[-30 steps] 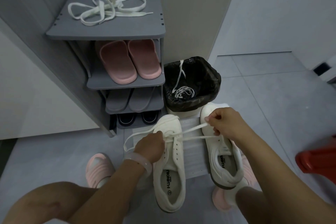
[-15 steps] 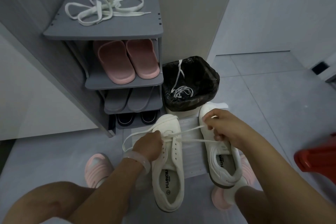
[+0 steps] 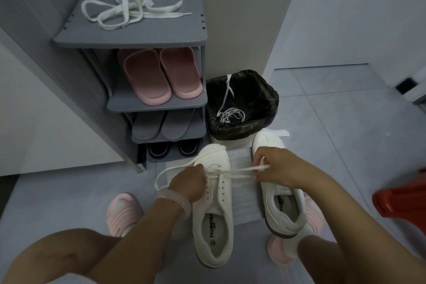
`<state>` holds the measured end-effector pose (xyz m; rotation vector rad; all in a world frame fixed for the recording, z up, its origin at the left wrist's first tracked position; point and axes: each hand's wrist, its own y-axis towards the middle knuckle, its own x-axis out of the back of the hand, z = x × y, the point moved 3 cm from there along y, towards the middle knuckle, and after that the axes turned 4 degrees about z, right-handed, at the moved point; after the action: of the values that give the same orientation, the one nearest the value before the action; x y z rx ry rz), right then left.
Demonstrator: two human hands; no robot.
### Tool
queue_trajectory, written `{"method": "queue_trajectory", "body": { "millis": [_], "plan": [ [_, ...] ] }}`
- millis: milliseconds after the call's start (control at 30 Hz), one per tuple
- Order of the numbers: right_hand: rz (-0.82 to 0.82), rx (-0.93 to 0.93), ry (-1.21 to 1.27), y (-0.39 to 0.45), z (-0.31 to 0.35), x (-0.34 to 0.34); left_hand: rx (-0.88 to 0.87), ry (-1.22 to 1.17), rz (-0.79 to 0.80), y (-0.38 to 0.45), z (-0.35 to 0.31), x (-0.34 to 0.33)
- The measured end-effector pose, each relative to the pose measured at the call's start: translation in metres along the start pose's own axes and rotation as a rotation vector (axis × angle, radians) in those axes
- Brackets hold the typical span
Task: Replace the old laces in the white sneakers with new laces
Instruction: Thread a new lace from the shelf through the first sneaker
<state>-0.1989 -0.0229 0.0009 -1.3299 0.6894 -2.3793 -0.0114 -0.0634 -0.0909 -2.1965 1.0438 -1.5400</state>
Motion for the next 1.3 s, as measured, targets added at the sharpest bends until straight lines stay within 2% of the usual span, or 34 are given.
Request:
{"method": "queue_trajectory", "body": {
  "millis": [133,300,400,500,600,633,667,767,833,900,1000,1067,1167,1233,1300],
  "plan": [
    [-0.171,0.01,0.146,0.0,-0.001,0.003,0.002,-0.012,-0.002,-0.001,0.0,0.0],
    [-0.142,0.007,0.294,0.003,-0.003,0.005,0.002,0.0,-0.001,-0.001,0.0,0.0],
    [-0.04,-0.056,0.638,0.003,-0.005,0.001,0.0,0.007,-0.005,-0.002,-0.001,0.001],
    [-0.003,-0.182,1.038,0.009,-0.009,-0.01,-0.018,-0.002,-0.016,-0.004,-0.003,0.005],
    [0.003,-0.29,1.188,0.014,-0.011,-0.015,-0.047,-0.026,-0.018,-0.009,-0.005,0.013],
    [-0.017,-0.298,1.112,0.016,-0.013,-0.015,-0.057,-0.029,-0.014,-0.01,-0.006,0.015],
    [-0.037,-0.301,0.935,0.018,-0.015,-0.014,-0.069,-0.031,-0.011,-0.011,-0.006,0.017],
    [-0.097,-0.222,0.182,0.023,-0.015,-0.015,-0.103,-0.08,-0.006,-0.012,-0.007,0.022],
    [-0.217,-0.123,-0.115,0.024,-0.007,-0.017,-0.124,-0.121,-0.024,-0.013,-0.006,0.024],
    [-0.263,0.006,-0.169,0.027,0.006,-0.026,-0.139,-0.179,-0.031,-0.013,-0.004,0.025],
    [-0.117,0.174,-0.031,0.034,0.024,-0.06,-0.148,-0.241,-0.039,-0.013,-0.002,0.026],
    [-0.044,0.173,-0.047,0.039,0.028,-0.078,-0.161,-0.228,-0.042,-0.014,-0.002,0.026],
    [-0.047,0.113,-0.11,0.045,0.024,-0.08,-0.22,-0.242,0.01,-0.018,-0.008,0.032],
    [-0.025,0.097,-0.141,0.048,0.023,-0.079,-0.28,-0.339,0.084,-0.031,-0.016,0.053],
    [-0.006,0.088,-0.153,0.049,0.022,-0.078,-0.357,-0.541,0.148,-0.052,-0.021,0.085]
  ]
}}
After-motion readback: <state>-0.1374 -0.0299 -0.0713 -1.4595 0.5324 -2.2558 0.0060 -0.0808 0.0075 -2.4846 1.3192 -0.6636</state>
